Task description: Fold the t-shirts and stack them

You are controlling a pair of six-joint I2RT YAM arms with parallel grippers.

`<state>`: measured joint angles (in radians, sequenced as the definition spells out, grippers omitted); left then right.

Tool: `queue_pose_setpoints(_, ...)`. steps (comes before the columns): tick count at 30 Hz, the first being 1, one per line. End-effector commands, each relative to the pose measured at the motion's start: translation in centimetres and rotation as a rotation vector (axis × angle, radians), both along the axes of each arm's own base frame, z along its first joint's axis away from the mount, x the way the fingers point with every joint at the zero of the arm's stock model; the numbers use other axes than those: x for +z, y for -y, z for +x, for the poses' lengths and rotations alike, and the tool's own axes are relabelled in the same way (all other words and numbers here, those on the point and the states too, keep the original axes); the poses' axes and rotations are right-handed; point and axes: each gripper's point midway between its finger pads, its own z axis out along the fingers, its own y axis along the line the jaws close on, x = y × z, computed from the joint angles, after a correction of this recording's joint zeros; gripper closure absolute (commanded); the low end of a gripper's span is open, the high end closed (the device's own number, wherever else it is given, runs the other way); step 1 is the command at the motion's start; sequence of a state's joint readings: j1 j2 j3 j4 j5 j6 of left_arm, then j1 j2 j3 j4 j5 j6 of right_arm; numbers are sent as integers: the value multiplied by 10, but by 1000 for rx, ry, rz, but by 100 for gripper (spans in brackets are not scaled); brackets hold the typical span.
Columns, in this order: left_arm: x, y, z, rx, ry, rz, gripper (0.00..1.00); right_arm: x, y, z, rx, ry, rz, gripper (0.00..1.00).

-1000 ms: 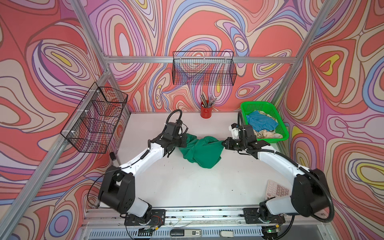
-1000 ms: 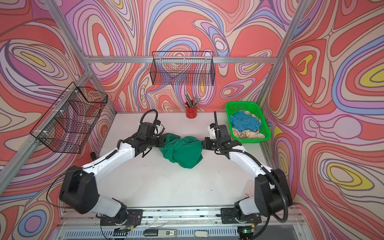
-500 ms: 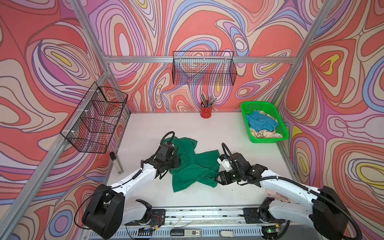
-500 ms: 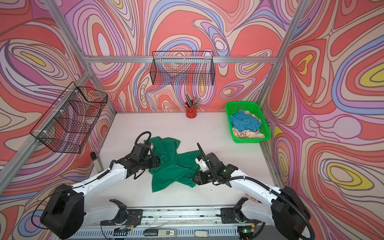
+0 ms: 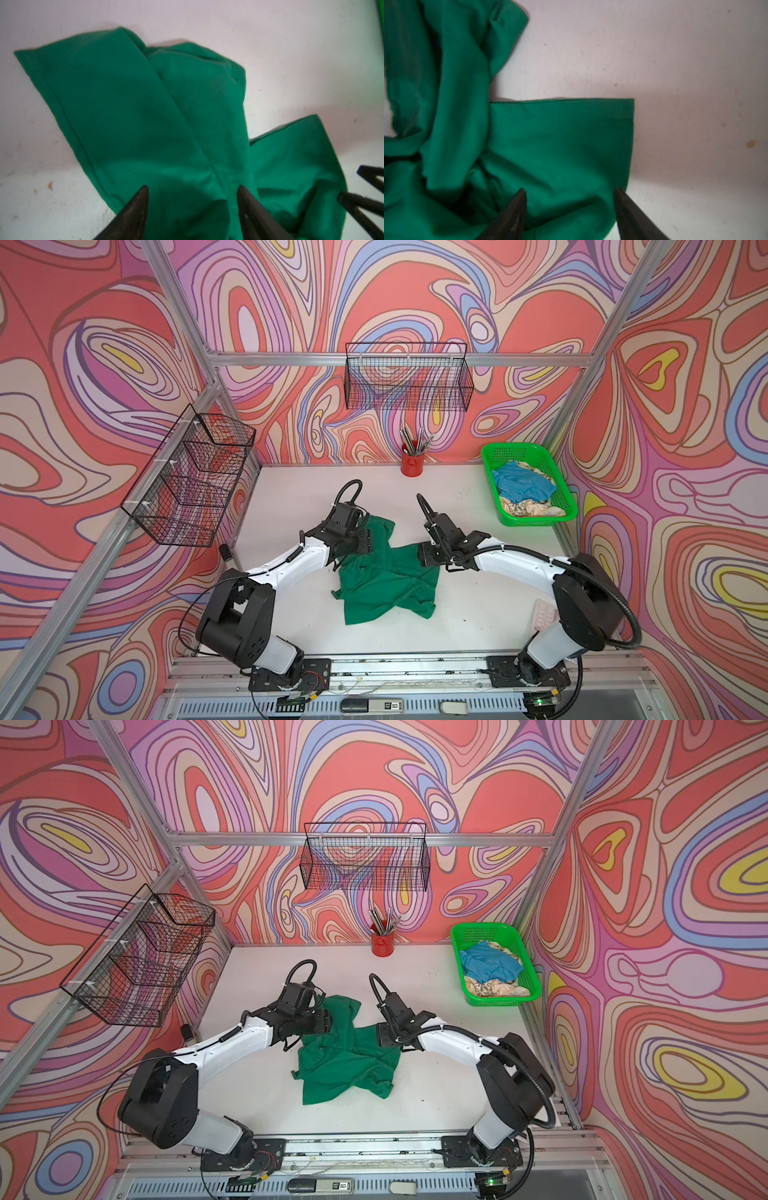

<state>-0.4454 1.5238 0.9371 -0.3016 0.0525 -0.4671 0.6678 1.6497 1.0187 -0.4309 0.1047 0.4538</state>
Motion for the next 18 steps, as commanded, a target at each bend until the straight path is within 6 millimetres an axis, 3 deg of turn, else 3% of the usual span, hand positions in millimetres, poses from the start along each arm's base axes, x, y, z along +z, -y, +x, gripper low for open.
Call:
queue_pose_setpoints(1,1,6,14,-31,-27,46,28,-12,14,14,-56,9,-116,31)
queue_pose_setpoints(7,-20,14,40,-21,-67,88,28,-43,48,15,-134,-40,-254,37)
queue_pose_setpoints(14,-23,-32,51,107,-55,263,29,-52,93,16,-246,-77,-295,40)
queue_pose_setpoints(18,-15,-56,69,177,-31,304,29,-57,104,18,-256,-90,-303,40)
